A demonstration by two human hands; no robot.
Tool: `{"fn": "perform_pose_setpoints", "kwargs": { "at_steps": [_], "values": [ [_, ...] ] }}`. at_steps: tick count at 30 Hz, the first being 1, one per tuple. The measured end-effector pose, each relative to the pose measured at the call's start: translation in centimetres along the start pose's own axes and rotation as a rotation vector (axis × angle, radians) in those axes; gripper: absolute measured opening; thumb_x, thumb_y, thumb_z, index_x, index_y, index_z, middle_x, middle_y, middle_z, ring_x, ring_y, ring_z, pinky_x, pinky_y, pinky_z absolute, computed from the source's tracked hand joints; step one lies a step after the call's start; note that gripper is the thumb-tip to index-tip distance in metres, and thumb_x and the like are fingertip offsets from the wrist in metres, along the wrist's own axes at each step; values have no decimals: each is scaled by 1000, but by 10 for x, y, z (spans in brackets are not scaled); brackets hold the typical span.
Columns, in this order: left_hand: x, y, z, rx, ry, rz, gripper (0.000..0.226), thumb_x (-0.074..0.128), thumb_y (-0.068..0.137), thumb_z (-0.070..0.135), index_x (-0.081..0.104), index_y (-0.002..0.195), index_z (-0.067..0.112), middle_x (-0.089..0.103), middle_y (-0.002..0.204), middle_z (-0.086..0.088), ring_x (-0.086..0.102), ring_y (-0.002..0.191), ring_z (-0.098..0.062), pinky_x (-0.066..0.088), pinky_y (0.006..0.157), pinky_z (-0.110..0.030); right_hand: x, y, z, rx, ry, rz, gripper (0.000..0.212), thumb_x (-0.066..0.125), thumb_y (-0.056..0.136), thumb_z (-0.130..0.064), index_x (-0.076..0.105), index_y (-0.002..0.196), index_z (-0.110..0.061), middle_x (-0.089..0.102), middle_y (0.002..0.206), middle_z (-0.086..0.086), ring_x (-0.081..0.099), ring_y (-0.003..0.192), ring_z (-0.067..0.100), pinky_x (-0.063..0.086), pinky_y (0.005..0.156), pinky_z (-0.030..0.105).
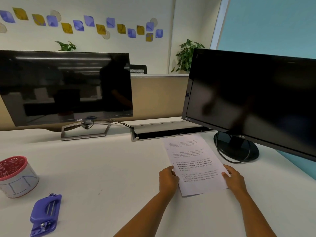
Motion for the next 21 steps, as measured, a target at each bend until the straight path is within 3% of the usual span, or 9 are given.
{"fn": "perform_pose_setpoints", "kwargs": {
  "at_steps": [3,7,13,21],
  "values": [
    [1,0,-2,35,58,-1,35,55,89,8,54,125,6,59,120,-11,57,91,-18,49,81,-22,3,1,3,-34,-129,54,42,50,93,-12,46,134,-4,54,131,21,52,119,38,46,97,49],
    [6,-2,-6,122,239,-25,44,53,90,14,45,133,11,44,135,-4,47,122,-20,41,102,-27,4,-4,1,-90,-380,192,44,56,91,-17,50,133,-8,55,130,17,50,117,34,46,92,44],
    [8,-2,-15,295,781,-46,42,32,97,31,44,134,13,40,144,-2,37,128,-23,28,106,-33,13,-10,3,-203,-453,290,28,55,90,-12,65,116,-8,65,118,17,58,103,35,49,81,42],
    [-30,-7,-25,320,734,51,41,33,98,31,46,134,18,44,143,0,38,130,-18,27,107,-29,25,-27,-15,-233,-362,343,27,56,90,-12,64,114,-5,64,114,22,59,100,38,49,81,46]
  ]
}}
Point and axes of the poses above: each hand's wrist, its own y-axis towards the middle knuckle, its own x-axis out of the palm, z = x × y, the point moved 3 cm from there along y, towards the middle knuckle
